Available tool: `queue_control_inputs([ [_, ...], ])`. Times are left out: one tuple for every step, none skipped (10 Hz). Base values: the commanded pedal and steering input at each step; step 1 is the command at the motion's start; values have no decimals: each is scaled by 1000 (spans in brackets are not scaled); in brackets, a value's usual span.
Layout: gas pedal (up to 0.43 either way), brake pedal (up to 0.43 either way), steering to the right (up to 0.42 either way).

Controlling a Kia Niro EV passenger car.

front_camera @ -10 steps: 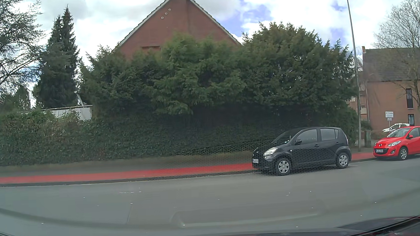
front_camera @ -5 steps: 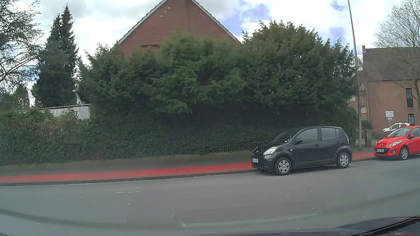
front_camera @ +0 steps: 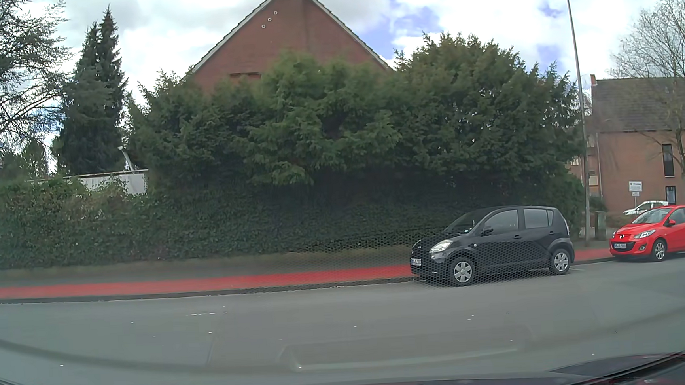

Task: Follow the waypoints while adhering to traffic rules and regulations

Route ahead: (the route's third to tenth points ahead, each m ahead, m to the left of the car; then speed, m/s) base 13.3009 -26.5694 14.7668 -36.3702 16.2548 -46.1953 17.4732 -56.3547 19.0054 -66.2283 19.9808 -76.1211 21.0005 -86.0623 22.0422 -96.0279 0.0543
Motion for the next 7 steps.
queue_control_inputs([
  [0, 201, 105],
  [0, 207, 105],
  [0, 201, 105],
  [0, 201, 105],
  [0, 201, 105],
  [0, 207, 105],
  [0, 201, 105],
])
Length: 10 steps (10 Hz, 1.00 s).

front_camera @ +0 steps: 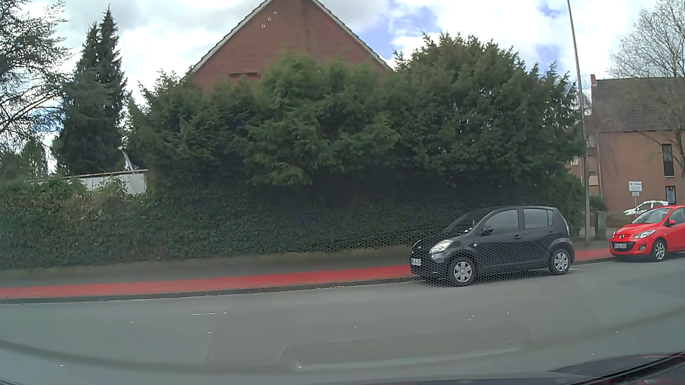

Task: Follow the waypoints while adhering to traffic rules and regulations

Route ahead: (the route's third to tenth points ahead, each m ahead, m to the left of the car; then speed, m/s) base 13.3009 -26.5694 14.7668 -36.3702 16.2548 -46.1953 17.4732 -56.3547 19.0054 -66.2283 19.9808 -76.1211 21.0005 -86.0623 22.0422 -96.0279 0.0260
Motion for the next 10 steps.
queue_control_inputs([
  [0, 207, 105],
  [0, 201, 105],
  [0, 201, 105],
  [0, 207, 105],
  [0, 201, 105],
  [0, 201, 105],
  [0, 207, 105],
  [0, 207, 105],
  [0, 201, 105],
  [0, 207, 105],
])
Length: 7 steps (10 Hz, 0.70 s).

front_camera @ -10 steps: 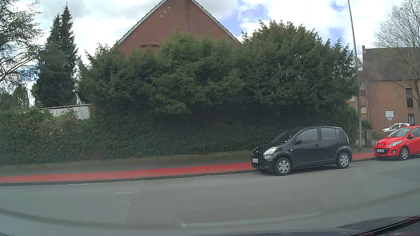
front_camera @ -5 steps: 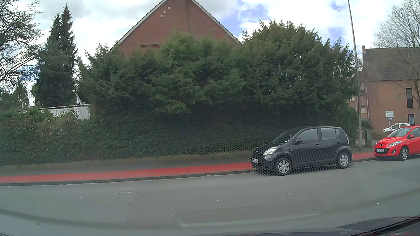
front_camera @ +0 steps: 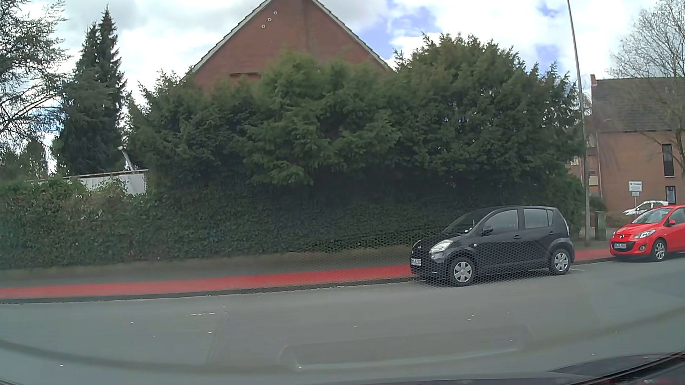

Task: Follow the waypoints while adhering to traffic rules and regulations

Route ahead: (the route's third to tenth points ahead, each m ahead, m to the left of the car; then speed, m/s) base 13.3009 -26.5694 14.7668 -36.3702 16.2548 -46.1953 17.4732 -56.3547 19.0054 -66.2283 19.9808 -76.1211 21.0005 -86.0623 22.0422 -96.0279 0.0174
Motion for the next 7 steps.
queue_control_inputs([
  [0, 207, 105],
  [0, 207, 105],
  [0, 201, 105],
  [0, 207, 105],
  [0, 201, 105],
  [0, 201, 105],
  [0, 201, 105],
])
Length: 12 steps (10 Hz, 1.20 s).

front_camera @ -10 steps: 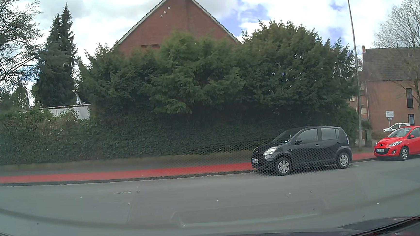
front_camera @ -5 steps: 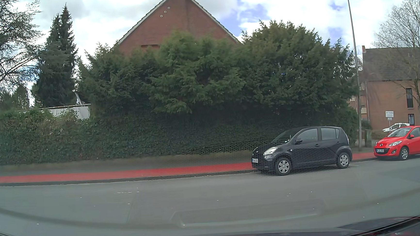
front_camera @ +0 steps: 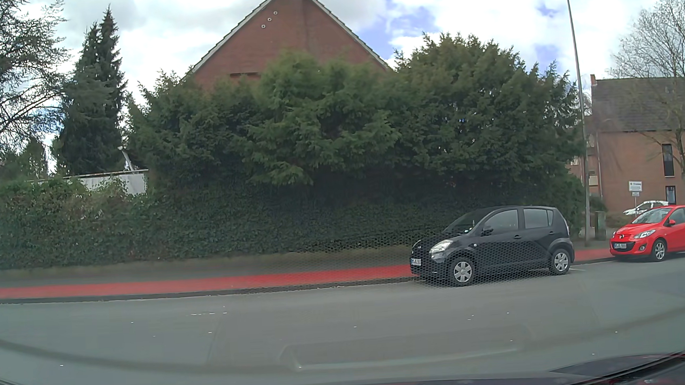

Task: Follow the waypoints while adhering to traffic rules and regulations

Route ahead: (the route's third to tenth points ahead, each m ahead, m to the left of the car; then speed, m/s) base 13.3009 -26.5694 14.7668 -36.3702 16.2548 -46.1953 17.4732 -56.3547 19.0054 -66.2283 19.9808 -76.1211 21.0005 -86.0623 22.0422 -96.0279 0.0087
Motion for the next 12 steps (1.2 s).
queue_control_inputs([
  [0, 189, 105],
  [0, 91, 105],
  [0, 85, 105],
  [0, 0, 105],
  [0, 0, 105],
  [0, 0, 104],
  [0, 0, 102],
  [0, 0, 99],
  [79, 0, 98],
  [110, 0, 104],
  [118, 0, 127],
  [130, 0, 167],
])
